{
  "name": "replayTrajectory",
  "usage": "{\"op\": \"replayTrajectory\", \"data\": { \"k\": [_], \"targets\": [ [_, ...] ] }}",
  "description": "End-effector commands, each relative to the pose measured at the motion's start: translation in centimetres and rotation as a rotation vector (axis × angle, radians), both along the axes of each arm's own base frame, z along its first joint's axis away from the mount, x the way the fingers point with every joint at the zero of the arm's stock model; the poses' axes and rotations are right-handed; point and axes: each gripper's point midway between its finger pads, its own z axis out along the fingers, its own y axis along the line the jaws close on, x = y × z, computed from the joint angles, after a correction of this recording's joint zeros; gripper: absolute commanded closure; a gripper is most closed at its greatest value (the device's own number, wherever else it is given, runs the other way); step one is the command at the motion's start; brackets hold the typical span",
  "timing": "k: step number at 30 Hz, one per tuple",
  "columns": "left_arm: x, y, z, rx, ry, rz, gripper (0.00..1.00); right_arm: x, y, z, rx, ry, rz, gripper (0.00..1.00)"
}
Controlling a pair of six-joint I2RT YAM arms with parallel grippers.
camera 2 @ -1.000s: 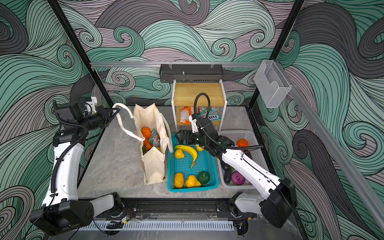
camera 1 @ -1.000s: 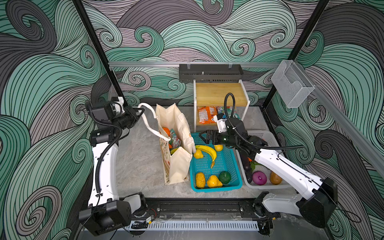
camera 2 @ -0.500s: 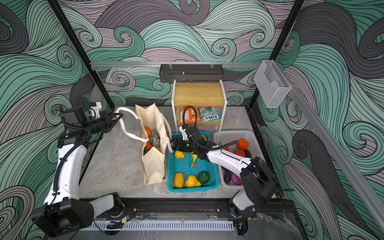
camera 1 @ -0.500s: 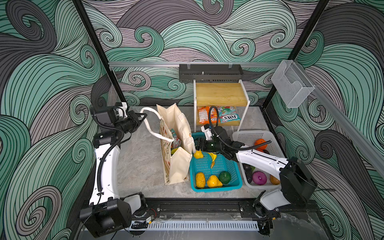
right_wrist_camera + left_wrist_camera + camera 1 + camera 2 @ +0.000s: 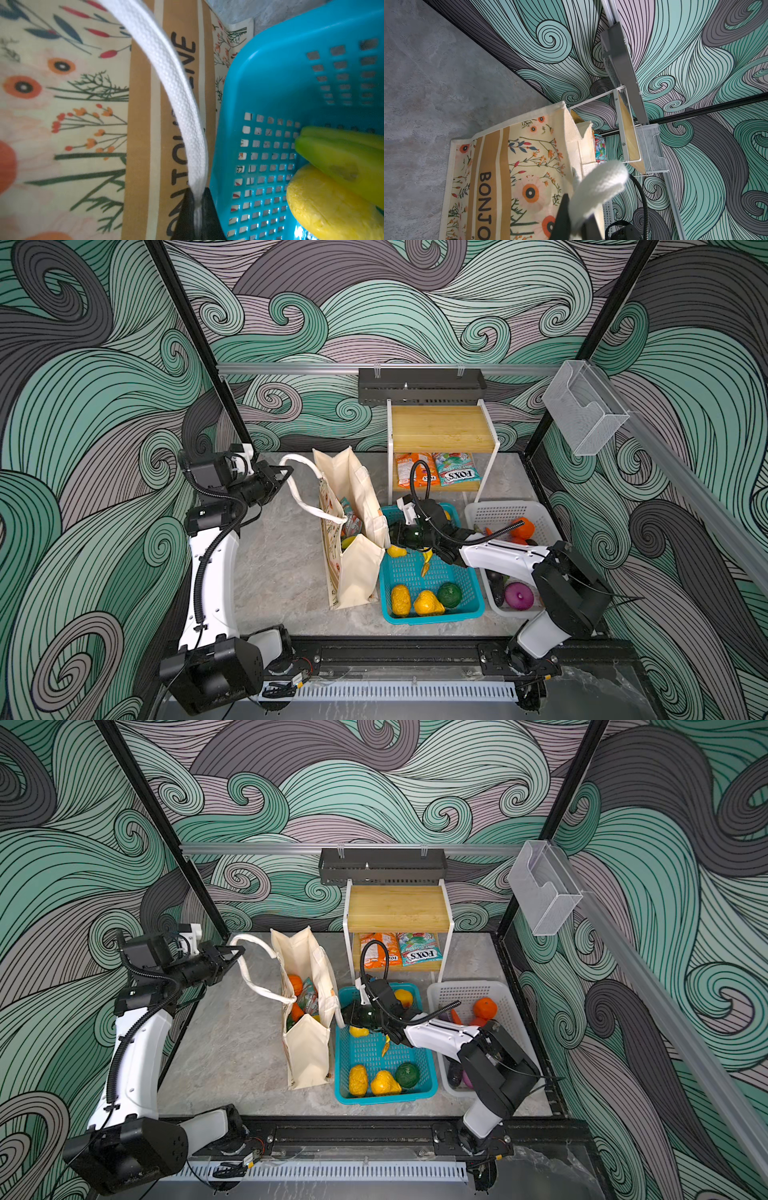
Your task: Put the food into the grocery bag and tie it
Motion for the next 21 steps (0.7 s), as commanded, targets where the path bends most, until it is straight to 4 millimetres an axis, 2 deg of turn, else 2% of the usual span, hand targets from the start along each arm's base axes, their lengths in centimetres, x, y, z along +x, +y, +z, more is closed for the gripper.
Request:
{"op": "replayTrajectory", "data": {
  "k": [1, 3, 6, 9, 13, 16, 19, 21],
  "targets": [
    [-0.4, -0.1, 1.2, 0.002, -0.035, -0.01, 1.0, 0.3, -1.6, 2.0, -0.05, -0.099, -0.03, 1.0],
    [-0.4, -0.1, 1.5, -0.004, -0.043, -0.006, 1.0, 0.4, -3.1, 3.2, -0.109, -0.166, -0.054, 1.0],
    [-0.6, -0.2, 2.0, -0.009, -0.052, -0.008, 1.0, 0.3, -4.9, 6.3, -0.24, -0.347, -0.067, 1.0],
    [-0.8, -0.3, 2.5, -0.01, -0.055, -0.006, 1.0, -0.2, -5.2, 9.5, -0.344, -0.499, 0.01, 1.0],
    [-1.1, -0.5, 3.9, -0.009, -0.072, -0.012, 1.0, -0.3, -5.9, 13.7, -0.338, -0.608, 0.007, 1.0],
    [-1.0, -0.5, 5.8, -0.003, -0.093, -0.016, 1.0, -0.5, -5.7, 16.5, -0.345, -0.663, 0.04, 1.0],
    [-0.4, -1.0, 7.5, -0.006, -0.114, -0.047, 1.0, -1.1, -4.2, 19.3, -0.281, -0.746, 0.119, 1.0],
    [0.1, -1.8, 7.9, 0.021, -0.101, -0.076, 1.0, -1.8, -3.0, 20.8, -0.213, -0.773, 0.176, 1.0]
  ]
}}
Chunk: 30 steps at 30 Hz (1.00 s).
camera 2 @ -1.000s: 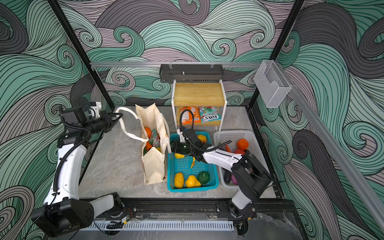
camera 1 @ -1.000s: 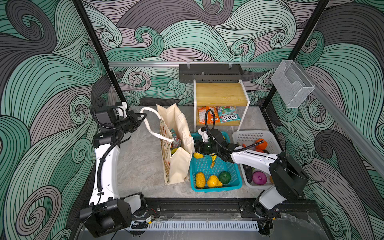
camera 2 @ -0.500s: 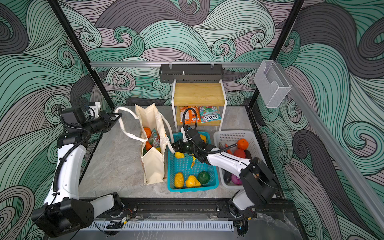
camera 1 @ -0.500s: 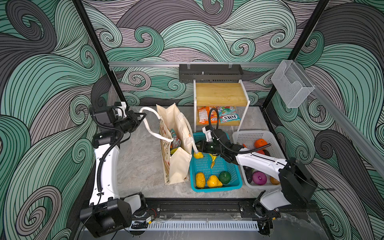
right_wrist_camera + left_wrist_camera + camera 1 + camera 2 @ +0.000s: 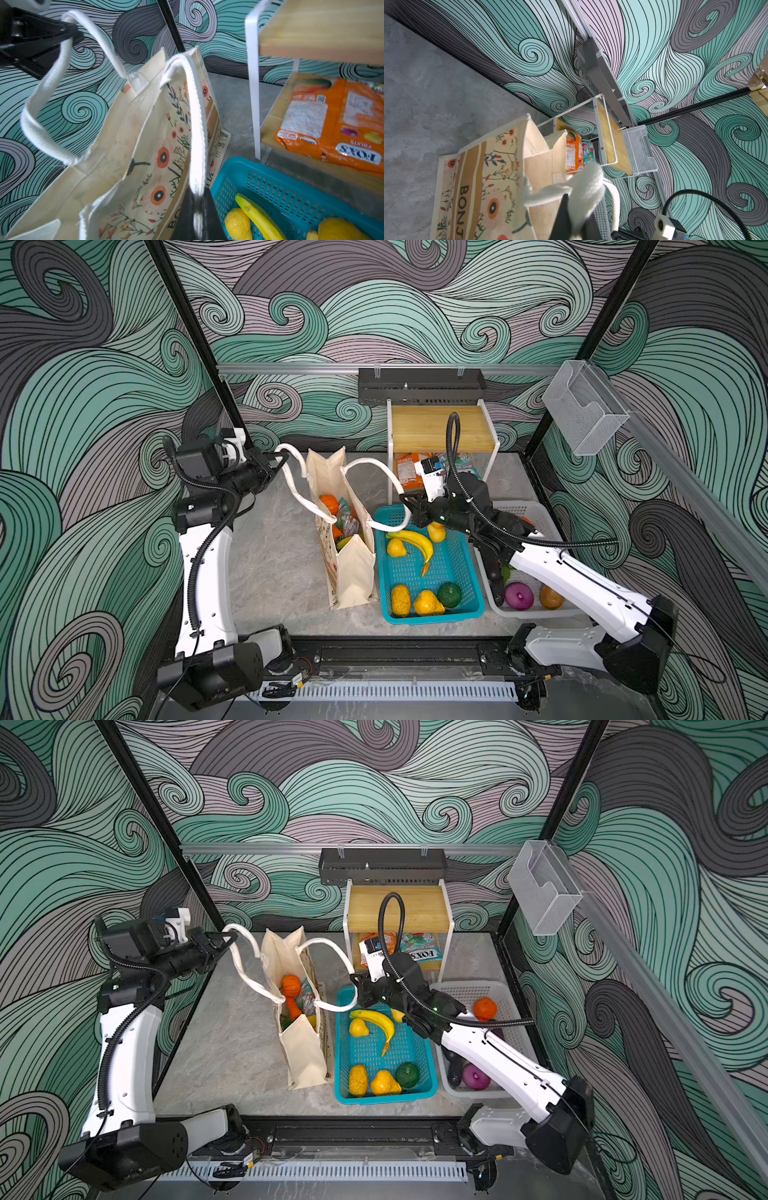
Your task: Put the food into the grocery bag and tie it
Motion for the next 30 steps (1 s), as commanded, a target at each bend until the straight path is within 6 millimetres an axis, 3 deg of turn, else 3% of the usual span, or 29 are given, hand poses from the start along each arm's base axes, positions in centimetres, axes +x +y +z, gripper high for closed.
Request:
{"op": "replayTrajectory", "data": {
  "k": [1, 5, 10, 15, 21, 26, 30],
  "targets": [
    [0.5, -2.0, 2.1, 0.027, -0.024, -0.085, 1.0, -1.8, 2.4, 2.3, 0.03, -0.057, 0.178, 1.0],
    [1.3, -5.3, 2.0, 0.07, -0.011, -0.183, 1.0, -3.2, 5.4, 3.5, 0.091, -0.068, 0.32, 1.0],
    [1.5, -7.2, 1.0, 0.129, 0.033, -0.244, 1.0, -5.4, 8.2, 2.8, 0.072, -0.066, 0.454, 1.0],
    [1.3, -8.3, 0.4, 0.172, 0.055, -0.295, 1.0, -5.0, 10.7, 1.1, 0.04, -0.016, 0.497, 1.0],
    [-1.6, -11.3, -0.5, 0.283, 0.086, -0.447, 1.0, -2.6, 13.8, -0.1, 0.03, 0.032, 0.466, 1.0],
    [-3.4, -11.5, -1.7, 0.41, 0.129, -0.437, 1.0, -0.7, 15.4, 1.4, 0.157, 0.057, 0.391, 1.0],
    [-4.4, -11.0, -2.5, 0.493, 0.155, -0.404, 1.0, 1.7, 15.1, 1.8, 0.234, 0.07, 0.246, 1.0]
  ]
}}
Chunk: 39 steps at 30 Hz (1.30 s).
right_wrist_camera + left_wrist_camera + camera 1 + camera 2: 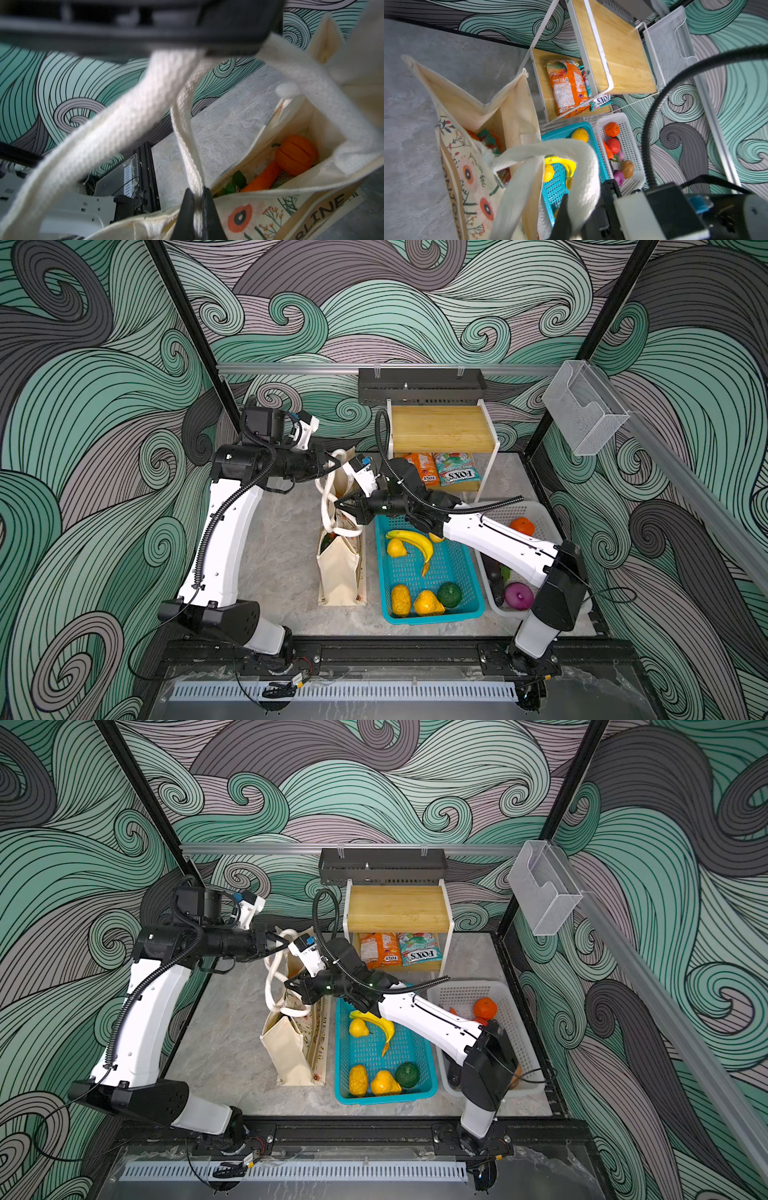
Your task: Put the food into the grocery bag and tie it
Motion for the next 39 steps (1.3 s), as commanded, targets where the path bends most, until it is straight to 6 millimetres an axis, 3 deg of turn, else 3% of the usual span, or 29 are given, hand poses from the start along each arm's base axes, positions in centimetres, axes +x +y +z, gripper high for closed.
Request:
{"op": "replayTrajectory", "data": {
  "k": [1, 5, 7, 11, 20, 24, 29, 34, 39],
  "targets": [
    [-2.5, 1.0, -0.6, 0.121, 0.007, 0.019, 1.0, 2.5, -0.2, 3.4, 0.145, -0.017, -0.149, 1.0],
    [-3.7, 1.6, -0.3, 0.158, -0.022, 0.039, 0.98, 2.6, -0.1, 4.4, 0.186, -0.005, -0.155, 1.0],
    [-3.9, 1.4, 0.0, 0.148, -0.032, 0.032, 0.87, 2.6, 0.1, 4.5, 0.205, 0.008, -0.155, 1.0],
    [-4.2, 1.0, -0.2, 0.156, -0.031, 0.01, 0.81, 2.7, 0.6, 3.5, 0.228, 0.05, -0.145, 1.0],
    [-4.3, 1.1, 1.1, 0.166, -0.057, 0.014, 0.52, 2.4, 2.3, 3.2, 0.289, 0.114, -0.087, 1.0],
    [-4.2, 2.4, 2.1, 0.225, -0.081, 0.064, 0.44, 2.4, 2.1, 3.5, 0.312, 0.116, -0.091, 1.0],
    [-3.8, 4.7, 3.1, 0.316, -0.138, 0.168, 0.21, 2.3, 1.3, 3.4, 0.302, 0.1, -0.108, 1.0],
    [-2.3, 6.6, 3.8, 0.288, -0.207, 0.294, 0.16, 1.7, 0.9, 3.6, 0.295, 0.089, -0.09, 1.0],
    [-0.3, 4.8, 2.6, 0.08, -0.173, 0.234, 0.17, 0.3, -0.2, 4.5, 0.299, 0.047, -0.059, 1.0]
  ]
}}
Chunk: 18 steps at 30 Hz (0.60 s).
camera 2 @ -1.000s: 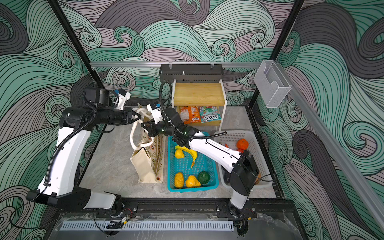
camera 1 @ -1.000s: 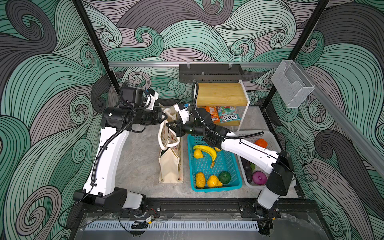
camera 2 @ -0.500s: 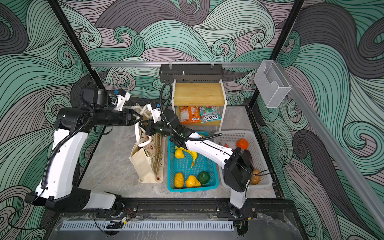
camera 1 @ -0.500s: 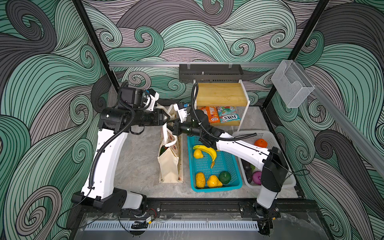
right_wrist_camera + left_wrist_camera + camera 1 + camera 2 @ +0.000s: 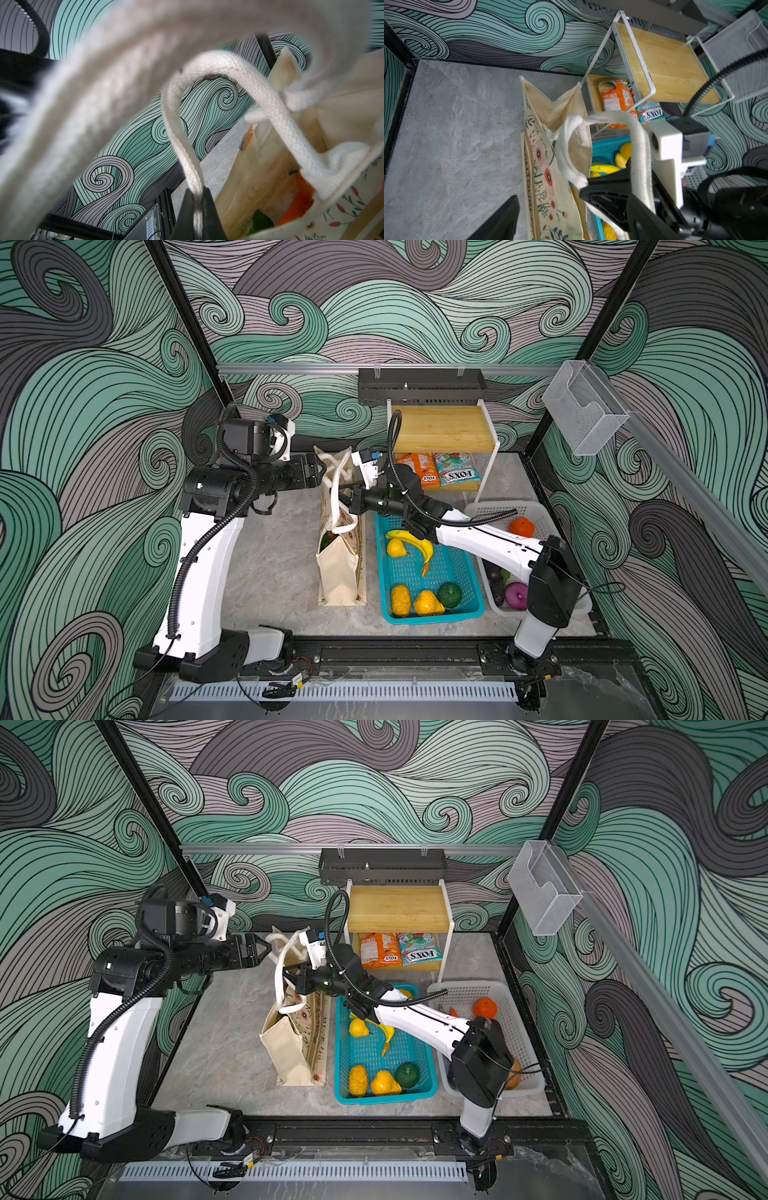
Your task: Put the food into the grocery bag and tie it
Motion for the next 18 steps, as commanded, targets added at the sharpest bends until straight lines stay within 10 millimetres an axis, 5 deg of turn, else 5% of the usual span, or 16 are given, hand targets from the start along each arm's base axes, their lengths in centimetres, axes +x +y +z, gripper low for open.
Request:
{"op": "replayTrajectory", "data": {
  "k": [1, 10, 18],
  "targets": [
    [2.5, -1.5, 0.5, -0.17, -0.03, -0.047, 0.17, -1.6, -1.3, 3.4, 0.049, -0.078, 0.034, 1.0],
    [5.3, -4.8, -0.6, -0.388, 0.036, -0.171, 0.28, -3.5, -2.0, 4.0, 0.019, -0.098, 0.103, 1.0],
    [7.1, -4.2, -3.7, -0.354, 0.119, -0.129, 0.65, -4.2, -2.0, 3.4, -0.011, -0.108, 0.14, 1.0]
  ]
}}
